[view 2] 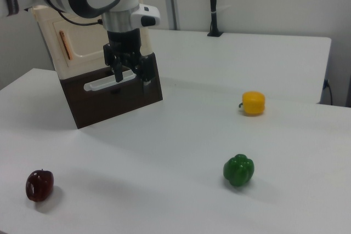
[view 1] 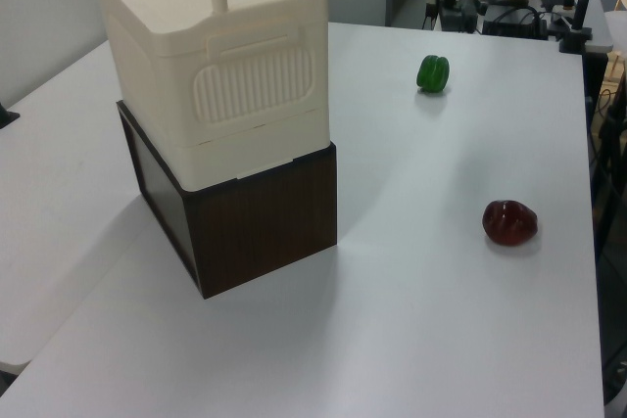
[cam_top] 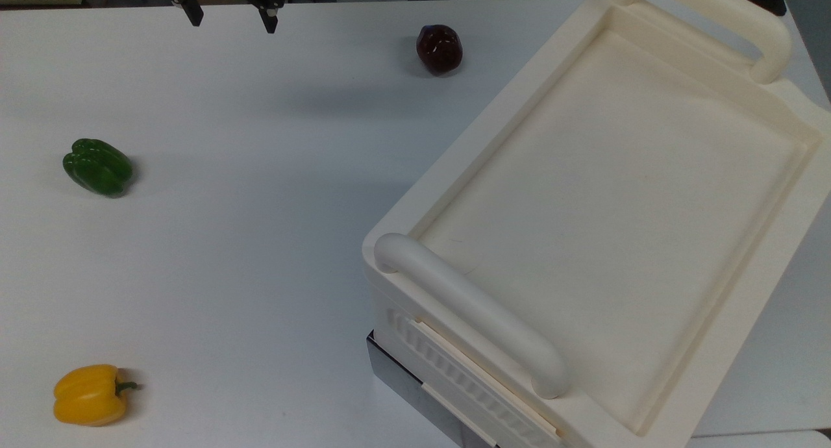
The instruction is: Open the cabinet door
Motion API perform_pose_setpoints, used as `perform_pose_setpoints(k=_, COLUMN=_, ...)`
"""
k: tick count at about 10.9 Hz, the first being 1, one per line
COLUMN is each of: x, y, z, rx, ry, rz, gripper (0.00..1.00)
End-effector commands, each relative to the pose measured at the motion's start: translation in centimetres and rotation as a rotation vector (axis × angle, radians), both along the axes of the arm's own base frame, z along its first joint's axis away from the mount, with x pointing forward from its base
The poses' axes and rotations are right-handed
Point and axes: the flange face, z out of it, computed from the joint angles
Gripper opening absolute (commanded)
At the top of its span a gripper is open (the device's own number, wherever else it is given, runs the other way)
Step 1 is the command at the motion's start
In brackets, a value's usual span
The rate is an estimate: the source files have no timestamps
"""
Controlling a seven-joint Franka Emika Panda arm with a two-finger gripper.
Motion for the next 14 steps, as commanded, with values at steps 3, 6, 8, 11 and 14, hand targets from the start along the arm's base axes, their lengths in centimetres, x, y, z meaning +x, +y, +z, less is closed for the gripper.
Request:
perform_pose_setpoints(k=3, x=-0.7, y=-0.1, z=-0.3, rx=0.002, ry=0.047, rz=0.071, gripper=1.00)
perform_pose_setpoints(k=6, x=-0.5, y=1.4, z=0.0, rx=0.008, ry=0.035, rz=0.113, gripper=1.00)
perform_pose_setpoints(k=8, x=0.0, y=3.4, z=1.9, rx=0.031, ry=-0.028, rz=0.299, gripper=1.00)
perform_pose_setpoints(k=11, x=0.5, y=8.0, z=3.6, rx=0.060, ry=-0.090, rz=0.426, gripper=0.99)
perform_pose_setpoints(k=14, x=2.1, y=15.0, z=4.4, rx=0.045, ry=-0.238, rz=0.550, gripper=1.00)
